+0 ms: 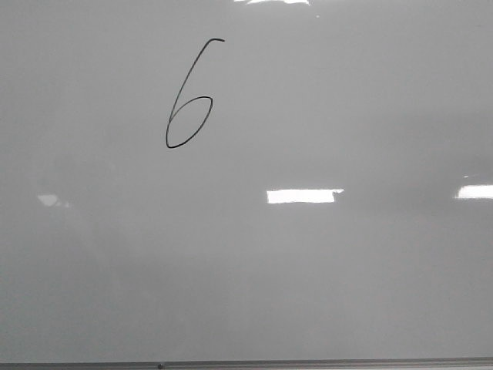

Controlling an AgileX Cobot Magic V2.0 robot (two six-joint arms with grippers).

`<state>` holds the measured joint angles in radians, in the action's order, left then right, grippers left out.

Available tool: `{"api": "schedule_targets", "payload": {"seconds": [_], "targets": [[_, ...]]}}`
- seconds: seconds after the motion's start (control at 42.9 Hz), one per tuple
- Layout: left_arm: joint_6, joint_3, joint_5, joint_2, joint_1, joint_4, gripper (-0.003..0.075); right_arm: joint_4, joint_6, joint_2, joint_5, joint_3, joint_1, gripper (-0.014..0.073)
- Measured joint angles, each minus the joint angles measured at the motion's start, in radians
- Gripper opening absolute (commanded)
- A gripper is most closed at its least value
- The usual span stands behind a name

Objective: Write number 6 on whiteboard

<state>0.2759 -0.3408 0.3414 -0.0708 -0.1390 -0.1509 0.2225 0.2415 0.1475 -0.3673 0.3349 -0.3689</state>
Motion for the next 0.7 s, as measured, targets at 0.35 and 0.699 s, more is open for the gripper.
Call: {"api": "schedule_targets", "payload": {"seconds": [0.35, 0.699], "targets": [[0.000, 0.002, 0.000, 0.000, 0.000, 0.000, -0.0020, 0.000, 0.000, 0.000, 0.000, 0.000, 0.000, -0.0069], [-0.089, 0.126, -0.047, 0.062, 0.080, 0.083, -0.0020, 0.000, 0.002, 0.000, 0.000, 0.000, 0.000, -0.0069]]}}
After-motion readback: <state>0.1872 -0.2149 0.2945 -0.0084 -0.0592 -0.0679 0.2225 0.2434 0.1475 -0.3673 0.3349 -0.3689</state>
